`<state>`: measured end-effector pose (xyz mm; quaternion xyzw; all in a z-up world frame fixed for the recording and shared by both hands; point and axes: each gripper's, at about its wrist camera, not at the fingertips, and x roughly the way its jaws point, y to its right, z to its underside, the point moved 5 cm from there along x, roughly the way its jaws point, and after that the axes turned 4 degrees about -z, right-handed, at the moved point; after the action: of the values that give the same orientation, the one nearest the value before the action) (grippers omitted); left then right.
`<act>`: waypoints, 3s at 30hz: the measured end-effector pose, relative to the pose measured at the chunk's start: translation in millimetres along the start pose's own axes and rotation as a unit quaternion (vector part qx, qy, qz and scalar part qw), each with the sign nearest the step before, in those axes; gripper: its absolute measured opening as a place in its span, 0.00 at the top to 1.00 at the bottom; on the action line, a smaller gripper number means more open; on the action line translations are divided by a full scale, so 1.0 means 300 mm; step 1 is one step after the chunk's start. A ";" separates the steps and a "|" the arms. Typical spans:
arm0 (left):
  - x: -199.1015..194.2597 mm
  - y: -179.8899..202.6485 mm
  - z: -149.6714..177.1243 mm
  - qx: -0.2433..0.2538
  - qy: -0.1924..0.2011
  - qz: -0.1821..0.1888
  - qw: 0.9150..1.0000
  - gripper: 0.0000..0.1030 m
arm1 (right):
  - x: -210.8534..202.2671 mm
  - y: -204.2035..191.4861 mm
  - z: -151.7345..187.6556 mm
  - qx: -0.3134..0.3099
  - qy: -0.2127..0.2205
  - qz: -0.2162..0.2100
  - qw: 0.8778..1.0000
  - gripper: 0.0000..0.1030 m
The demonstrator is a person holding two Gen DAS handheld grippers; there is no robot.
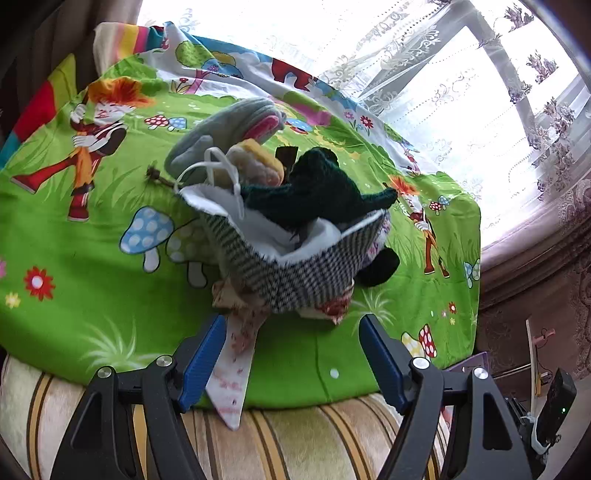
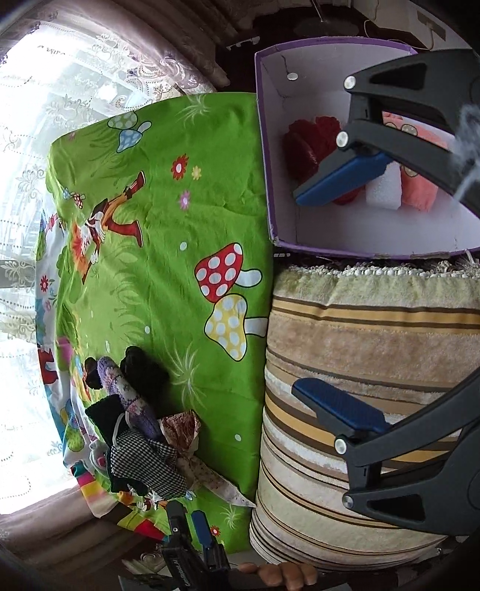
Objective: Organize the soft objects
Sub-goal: 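Grasp the black-and-white checked bag with the left tool and lift it, then reach the right tool toward the pink round purse while the left tool holds the checked bag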
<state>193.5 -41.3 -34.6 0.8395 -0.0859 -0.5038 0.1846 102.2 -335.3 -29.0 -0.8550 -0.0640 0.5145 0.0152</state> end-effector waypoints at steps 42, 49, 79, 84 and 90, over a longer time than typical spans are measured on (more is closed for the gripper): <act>-0.077 -0.244 0.064 -0.033 0.024 0.030 0.999 0.90 | 0.230 -0.450 -0.459 0.009 -0.052 -0.125 0.991 0.08; -0.081 -0.164 0.042 0.016 0.034 0.034 0.999 0.31 | 0.327 -0.451 -0.525 0.080 -0.073 -0.153 0.982 0.08; -0.135 -0.281 0.182 -0.036 0.030 0.023 0.999 0.86 | 0.335 -0.546 -0.519 -0.033 -0.016 -0.022 0.999 0.32; -0.115 -0.279 0.178 -0.034 0.027 0.023 0.999 0.86 | 0.329 -0.675 -0.520 -0.160 0.011 0.002 0.987 0.24; -0.110 -0.287 0.183 -0.036 0.023 0.023 0.999 0.86 | 0.423 -0.742 -0.511 -0.234 0.000 0.025 0.972 0.17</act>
<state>126.0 36.4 -65.2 0.8416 -0.0831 -0.4824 0.2281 275.2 -92.7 -48.0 -0.8360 -0.1607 0.4859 -0.1981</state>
